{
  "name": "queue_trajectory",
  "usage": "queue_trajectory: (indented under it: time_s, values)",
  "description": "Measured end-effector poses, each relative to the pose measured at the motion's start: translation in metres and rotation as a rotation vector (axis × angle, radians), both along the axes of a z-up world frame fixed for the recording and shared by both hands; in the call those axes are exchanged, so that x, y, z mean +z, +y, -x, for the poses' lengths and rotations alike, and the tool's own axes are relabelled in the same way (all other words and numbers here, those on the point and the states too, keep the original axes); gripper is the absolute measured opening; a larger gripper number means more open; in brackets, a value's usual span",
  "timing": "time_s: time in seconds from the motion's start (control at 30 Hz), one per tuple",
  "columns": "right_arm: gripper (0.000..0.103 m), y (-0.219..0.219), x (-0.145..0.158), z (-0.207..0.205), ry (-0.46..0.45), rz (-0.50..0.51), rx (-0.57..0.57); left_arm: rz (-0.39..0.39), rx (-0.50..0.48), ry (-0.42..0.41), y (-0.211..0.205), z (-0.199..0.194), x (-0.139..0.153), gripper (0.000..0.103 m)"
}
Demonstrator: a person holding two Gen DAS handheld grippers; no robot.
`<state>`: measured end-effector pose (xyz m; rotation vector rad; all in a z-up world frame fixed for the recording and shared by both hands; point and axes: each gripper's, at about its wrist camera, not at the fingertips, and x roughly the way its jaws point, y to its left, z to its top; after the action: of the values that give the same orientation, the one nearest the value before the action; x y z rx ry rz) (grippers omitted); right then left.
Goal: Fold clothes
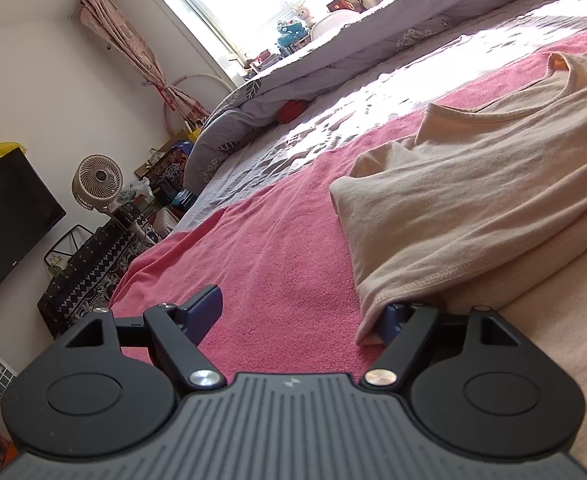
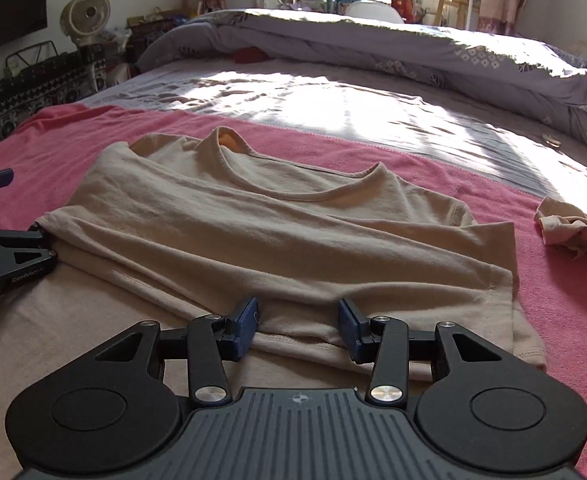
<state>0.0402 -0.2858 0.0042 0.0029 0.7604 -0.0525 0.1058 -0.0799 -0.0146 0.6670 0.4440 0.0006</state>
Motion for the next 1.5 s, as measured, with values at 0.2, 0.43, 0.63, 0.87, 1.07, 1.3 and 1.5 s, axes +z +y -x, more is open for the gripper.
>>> queue_trajectory:
  time_s: [0.2,0.43,0.63,0.87,1.07,1.3,1.5]
  values:
    - [0.051,-0.043,-0.003,0.039,0.039,-0.007,-0.095,-0.165,-0.14,-0.007,0.005,0.02,0.007,0.081]
    - [0.057,-0.056,0.007,0.065,0.013,0.018,-0.165,-0.278,-0.236,-0.046,0.009,0.044,0.008,0.084]
    - [0.058,-0.053,0.018,0.051,-0.074,-0.018,-0.122,-0.313,-0.195,-0.017,-0.007,0.019,-0.006,0.084]
    - [0.063,-0.069,-0.006,0.039,0.002,-0.069,-0.196,-0.233,-0.268,0.051,0.014,0.025,0.011,0.085]
    - [0.066,-0.081,0.002,0.077,-0.013,-0.147,-0.211,0.159,-0.184,0.22,0.043,-0.001,0.056,0.085]
    - [0.07,-0.086,0.017,0.149,-0.019,-0.291,-0.147,0.725,0.044,0.543,0.117,-0.036,0.052,0.087]
    - [0.071,-0.077,0.021,0.21,0.04,-0.319,-0.082,0.882,0.129,0.539,0.167,-0.001,0.052,0.087]
